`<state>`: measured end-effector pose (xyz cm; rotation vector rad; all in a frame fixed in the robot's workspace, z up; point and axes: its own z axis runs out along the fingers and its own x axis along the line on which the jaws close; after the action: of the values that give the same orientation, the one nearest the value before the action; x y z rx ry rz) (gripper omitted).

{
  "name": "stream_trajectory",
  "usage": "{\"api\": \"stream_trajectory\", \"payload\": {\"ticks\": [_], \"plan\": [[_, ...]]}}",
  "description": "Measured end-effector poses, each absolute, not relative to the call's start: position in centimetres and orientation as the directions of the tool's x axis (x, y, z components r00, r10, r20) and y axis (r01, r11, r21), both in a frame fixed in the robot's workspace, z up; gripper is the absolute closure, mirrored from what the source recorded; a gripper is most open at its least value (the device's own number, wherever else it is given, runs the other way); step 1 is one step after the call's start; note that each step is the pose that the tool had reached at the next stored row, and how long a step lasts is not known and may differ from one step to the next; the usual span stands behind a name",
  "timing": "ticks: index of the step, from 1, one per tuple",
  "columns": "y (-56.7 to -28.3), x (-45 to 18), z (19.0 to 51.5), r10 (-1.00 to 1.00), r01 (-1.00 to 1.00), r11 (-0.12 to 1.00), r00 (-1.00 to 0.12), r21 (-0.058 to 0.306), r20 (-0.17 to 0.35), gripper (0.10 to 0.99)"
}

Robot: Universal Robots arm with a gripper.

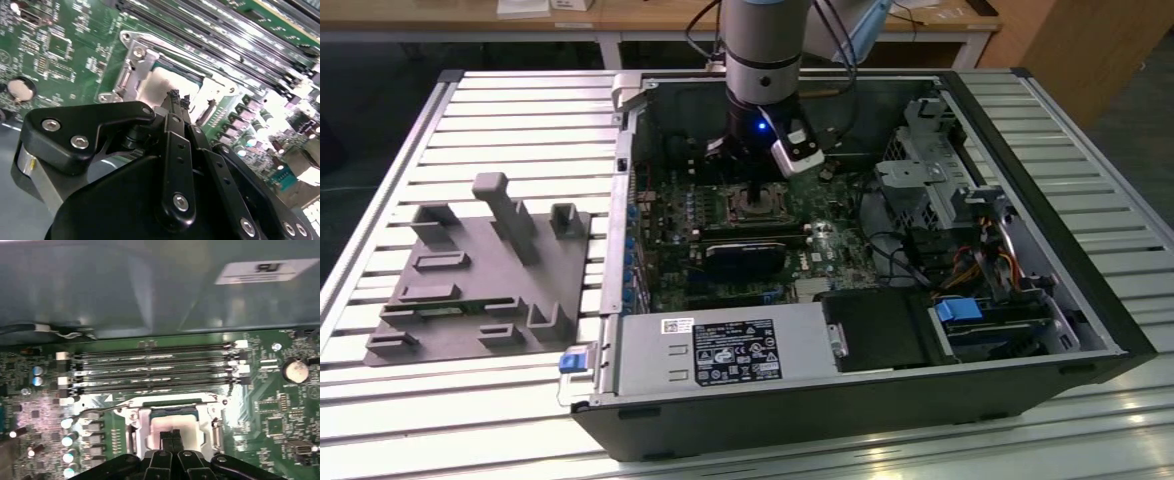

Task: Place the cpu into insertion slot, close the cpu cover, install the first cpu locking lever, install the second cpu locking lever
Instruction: 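Close the cpu cover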

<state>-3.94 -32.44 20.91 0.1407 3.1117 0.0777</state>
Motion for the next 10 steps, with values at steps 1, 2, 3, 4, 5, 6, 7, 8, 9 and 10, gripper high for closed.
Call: {"api": "stream_trajectory", "payload": {"ticks": [1, 2, 3, 4, 5, 6, 7, 8, 9, 10], "plan": [[-32.5, -3.9, 20.9, 0.091, 0.09, 0.995, -0.996, 0.051, -0.023, 0.984], [-32.5, -3.9, 21.0, 0.091, 0.09, 0.995, -0.996, 0.051, -0.023, 0.984], [-32.4, -3.8, 21.1, 0.091, 0.09, 0.995, -0.996, 0.051, -0.023, 0.984], [-32.4, -3.8, 21.3, 0.091, 0.09, 0.995, -0.996, 0.051, -0.023, 0.984], [-32.4, -3.8, 21.5, 0.091, 0.09, 0.995, -0.996, 0.051, -0.023, 0.984], [-32.4, -3.8, 21.8, 0.091, 0.09, 0.995, -0.996, 0.051, -0.023, 0.984], [-32.4, -3.8, 22.1, 0.091, 0.09, 0.995, -0.996, 0.051, -0.023, 0.984], [-32.4, -3.8, 22.5, 0.091, 0.09, 0.995, -0.996, 0.051, -0.023, 0.984], [-32.4, -3.8, 22.8, 0.091, 0.09, 0.995, -0.996, 0.051, -0.023, 0.984], [-32.4, -3.8, 23.1, 0.091, 0.09, 0.995, -0.996, 0.051, -0.023, 0.984]]}}
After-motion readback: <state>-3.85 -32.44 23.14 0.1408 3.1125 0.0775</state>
